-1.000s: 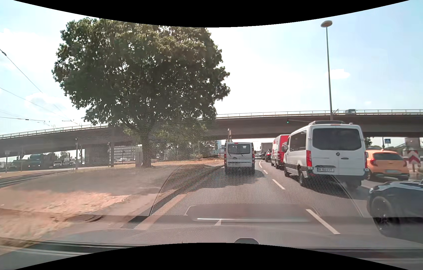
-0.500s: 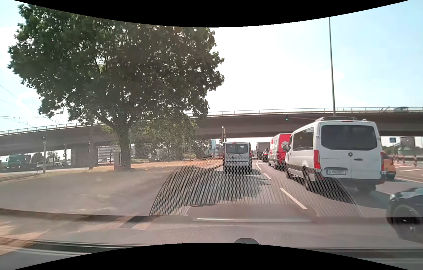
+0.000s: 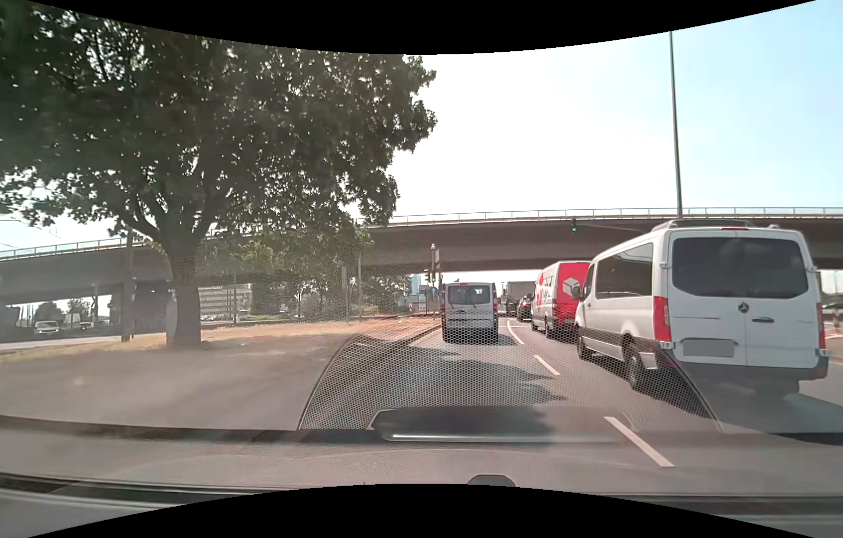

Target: Follow the waypoints while adhering to traffic rules and regulations

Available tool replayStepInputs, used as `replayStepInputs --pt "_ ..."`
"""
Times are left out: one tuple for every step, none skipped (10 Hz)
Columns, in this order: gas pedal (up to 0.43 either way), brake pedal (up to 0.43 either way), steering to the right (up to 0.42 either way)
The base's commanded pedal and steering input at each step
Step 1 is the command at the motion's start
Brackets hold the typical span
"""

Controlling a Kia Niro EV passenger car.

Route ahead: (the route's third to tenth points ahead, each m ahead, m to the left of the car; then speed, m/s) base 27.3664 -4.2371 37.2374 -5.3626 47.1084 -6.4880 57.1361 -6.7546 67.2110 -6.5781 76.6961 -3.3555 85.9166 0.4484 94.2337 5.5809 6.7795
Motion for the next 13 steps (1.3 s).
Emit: replayStepInputs --pt "0.209 0.0 0.024" --pt "0.209 0.0 0.023" --pt "0.197 0.0 0.023" --pt "0.177 0.0 0.022" --pt "0.157 0.0 0.02" --pt "0.138 0.0 0.02" --pt "0.13 0.0 0.02" --pt "0.118 0.0 0.02" --pt "0.11 0.0 0.019" --pt "0.11 0.0 0.019" --pt "0.098 0.0 0.019" --pt "0.098 0.0 0.019" --pt "0.098 0.0 0.016"
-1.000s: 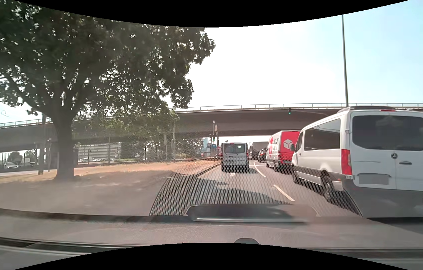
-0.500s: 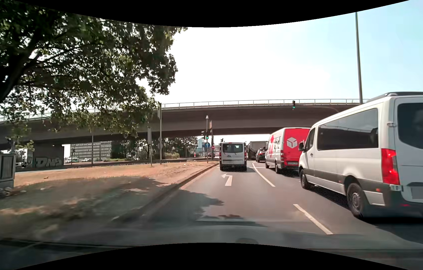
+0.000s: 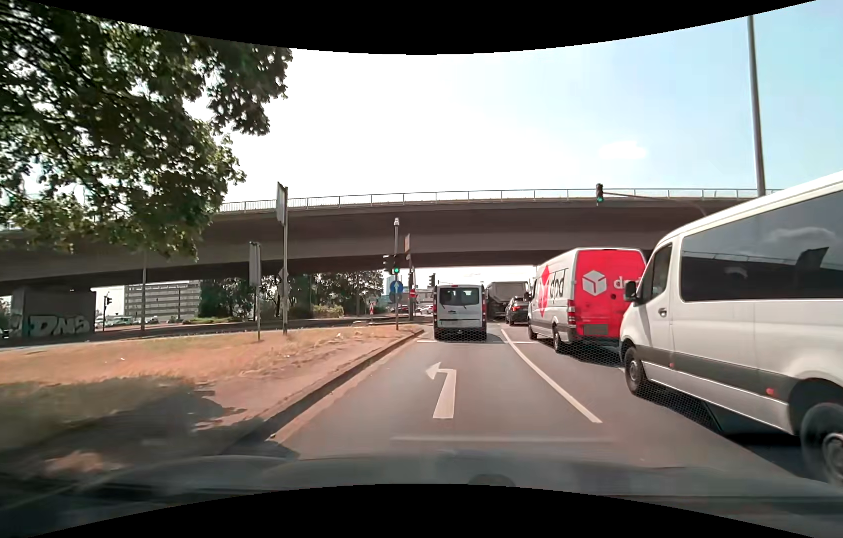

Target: Follow the waypoints while adhering to traffic rules and regulations

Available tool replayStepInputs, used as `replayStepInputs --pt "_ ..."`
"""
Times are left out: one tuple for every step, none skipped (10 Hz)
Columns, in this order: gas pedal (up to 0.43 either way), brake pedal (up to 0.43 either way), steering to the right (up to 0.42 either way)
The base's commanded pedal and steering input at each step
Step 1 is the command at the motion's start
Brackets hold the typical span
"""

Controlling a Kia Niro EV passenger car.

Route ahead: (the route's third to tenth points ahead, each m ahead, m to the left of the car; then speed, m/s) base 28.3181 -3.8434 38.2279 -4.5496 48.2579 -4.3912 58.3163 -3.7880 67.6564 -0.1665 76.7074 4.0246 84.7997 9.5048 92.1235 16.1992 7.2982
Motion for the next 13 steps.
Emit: replayStepInputs --pt "0.087 0.0 0.012" --pt "0.087 0.0 0.01" --pt "0.079 0.0 0.011" --pt "0.079 0.0 0.01" --pt "0.079 0.0 0.01" --pt "0.079 0.0 0.01" --pt "0.067 0.0 0.01" --pt "0.059 0.0 0.01" --pt "0.059 0.0 0.01" --pt "0.059 0.0 0.01" --pt "0.059 0.0 0.01" --pt "0.047 0.0 0.01" --pt "0.047 0.0 0.009"
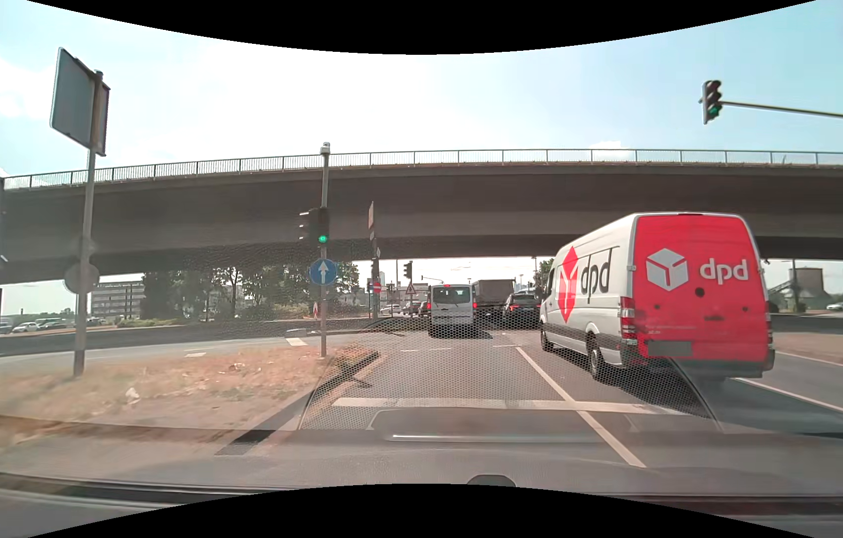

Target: Follow the waypoints while adhering to traffic rules and regulations

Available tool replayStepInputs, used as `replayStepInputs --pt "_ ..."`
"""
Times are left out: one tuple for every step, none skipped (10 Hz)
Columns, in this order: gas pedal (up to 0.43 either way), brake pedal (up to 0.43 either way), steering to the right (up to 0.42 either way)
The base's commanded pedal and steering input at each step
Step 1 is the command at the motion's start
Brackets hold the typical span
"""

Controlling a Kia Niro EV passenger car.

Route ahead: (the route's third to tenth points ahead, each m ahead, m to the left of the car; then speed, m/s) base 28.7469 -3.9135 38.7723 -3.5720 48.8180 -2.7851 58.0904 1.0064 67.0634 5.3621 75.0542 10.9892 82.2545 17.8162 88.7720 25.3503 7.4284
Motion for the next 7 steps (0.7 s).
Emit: replayStepInputs --pt "0.047 0.0 0.009" --pt "0.039 0.0 0.009" --pt "0.039 0.0 0.008" --pt "0.039 0.0 0.007" --pt "0.028 0.0 0.007" --pt "0.028 0.0 0.007" --pt "0.02 0.0 0.006"
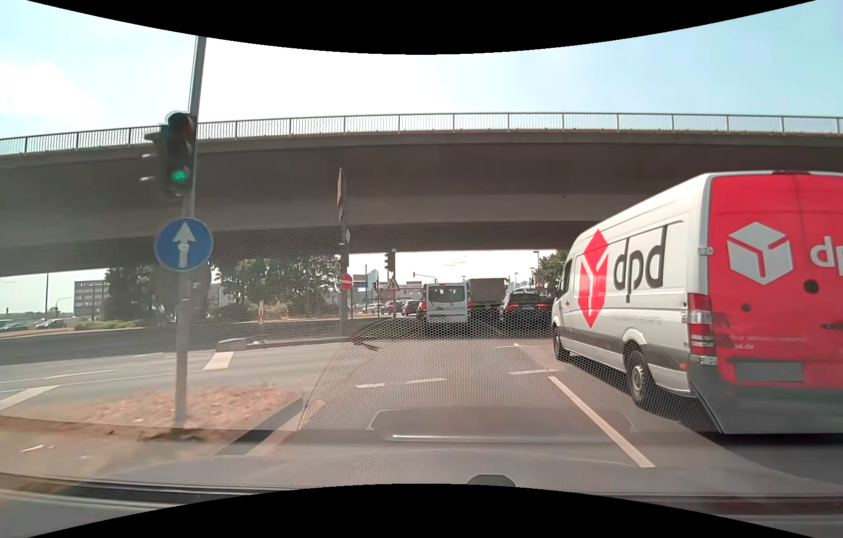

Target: Follow the waypoints while adhering to traffic rules and regulations

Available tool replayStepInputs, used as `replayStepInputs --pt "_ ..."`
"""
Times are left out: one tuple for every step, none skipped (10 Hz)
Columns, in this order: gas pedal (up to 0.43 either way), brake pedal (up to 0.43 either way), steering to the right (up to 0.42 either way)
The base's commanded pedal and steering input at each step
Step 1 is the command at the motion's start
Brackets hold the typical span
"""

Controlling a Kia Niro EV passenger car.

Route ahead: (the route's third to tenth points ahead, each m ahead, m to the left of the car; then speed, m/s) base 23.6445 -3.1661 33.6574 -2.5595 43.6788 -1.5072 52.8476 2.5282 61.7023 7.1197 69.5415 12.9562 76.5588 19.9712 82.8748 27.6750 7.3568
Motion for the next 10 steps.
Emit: replayStepInputs --pt "0.0 0.0 0.005" --pt "0.0 0.0 0.003" --pt "0.0 0.0 0.003" --pt "0.0 0.0 0.001" --pt "0.0 0.0 0.001" --pt "0.0 0.0 0.0" --pt "0.0 0.0 -0.001" --pt "0.0 0.0 -0.004" --pt "0.0 0.0 -0.006" --pt "0.0 0.0 -0.007"
